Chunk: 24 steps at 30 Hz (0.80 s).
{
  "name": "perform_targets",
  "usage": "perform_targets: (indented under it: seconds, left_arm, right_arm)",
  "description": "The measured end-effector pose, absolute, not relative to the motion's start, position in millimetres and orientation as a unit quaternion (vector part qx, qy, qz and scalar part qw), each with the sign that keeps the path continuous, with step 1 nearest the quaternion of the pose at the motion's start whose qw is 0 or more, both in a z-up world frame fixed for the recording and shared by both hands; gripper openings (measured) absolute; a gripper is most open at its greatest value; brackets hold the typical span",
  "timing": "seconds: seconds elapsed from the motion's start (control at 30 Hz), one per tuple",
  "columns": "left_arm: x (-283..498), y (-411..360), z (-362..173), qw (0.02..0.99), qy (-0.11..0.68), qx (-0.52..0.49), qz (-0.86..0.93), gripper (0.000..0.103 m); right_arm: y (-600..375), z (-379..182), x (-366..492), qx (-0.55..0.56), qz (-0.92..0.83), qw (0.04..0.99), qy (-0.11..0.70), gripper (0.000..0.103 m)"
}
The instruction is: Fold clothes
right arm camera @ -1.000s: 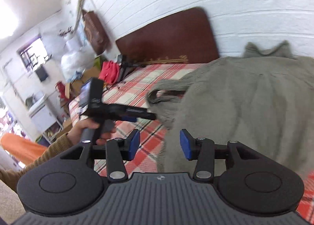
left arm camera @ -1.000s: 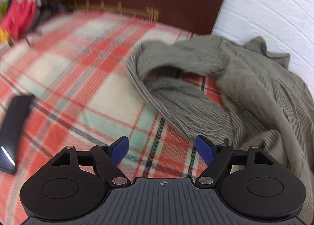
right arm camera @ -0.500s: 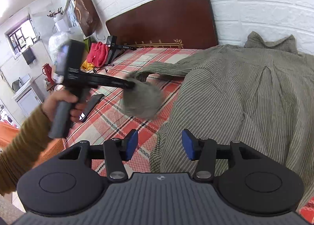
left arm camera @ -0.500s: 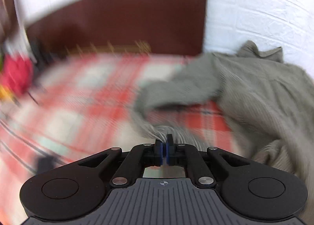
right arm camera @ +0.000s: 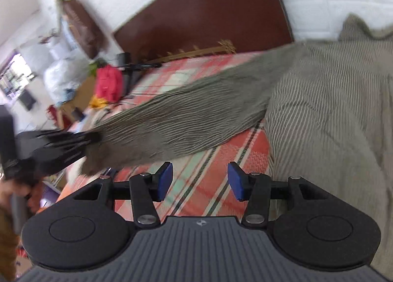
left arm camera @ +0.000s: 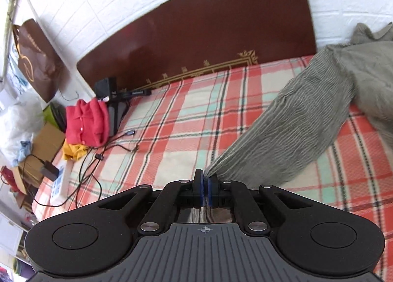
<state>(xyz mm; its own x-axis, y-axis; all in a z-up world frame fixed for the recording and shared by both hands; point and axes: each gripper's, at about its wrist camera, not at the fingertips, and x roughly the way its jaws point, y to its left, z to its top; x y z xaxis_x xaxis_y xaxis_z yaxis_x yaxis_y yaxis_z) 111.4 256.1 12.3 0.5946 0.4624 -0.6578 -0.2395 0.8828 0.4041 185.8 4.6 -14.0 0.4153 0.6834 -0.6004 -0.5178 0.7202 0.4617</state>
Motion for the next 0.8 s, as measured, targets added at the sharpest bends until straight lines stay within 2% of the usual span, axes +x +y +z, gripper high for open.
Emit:
perform_targets:
  seconds: [0.2,0.4,0.43,0.5,0.53,0.67,0.77,0.8]
  left_arm:
    - [124.8,285.7,11.7,0.879,0.425,0.116,0.182,0.002]
    - [145.5,323.5,1.6,0.871,0.452,0.062,0.181,0.005]
    - [149.5,329.9,-0.6,0.869,0.457,0.054,0.183,0.005]
    - [157.3,341.2,-5.8,0.863,0.465,0.045,0.191,0.004]
    - [160.2,346.4,-9.3,0.859,0.472,0.041,0.195,0.003]
    - [171.2,363.7,-26.7,0.840,0.503,0.028,0.203,0.003]
    - [180.6,371.9,-47.7,0.816,0.538,0.040,0.207,0.015]
    - [183.3,373.4,-55.1,0.806,0.547,0.052,0.218,0.024]
  right_arm:
    - [33.1,-33.2,221.1,0.091,0.316,0.851,0.408,0.054]
    - [31.8,-64.8,274.1,0.219,0.232,0.815,0.484,0.053]
    - [32.0,-68.4,278.6,0.231,0.217,0.812,0.490,0.050]
    - [33.5,-69.9,284.5,0.246,0.199,0.812,0.490,0.030]
    - [34.2,-69.4,286.9,0.252,0.209,0.810,0.487,0.002]
    - [38.0,-64.3,292.6,0.261,0.251,0.812,0.458,0.000]
    - [45.1,-75.4,297.3,0.218,0.220,0.807,0.502,0.000]
    - [43.2,-79.0,298.2,0.226,0.225,0.801,0.506,0.000]
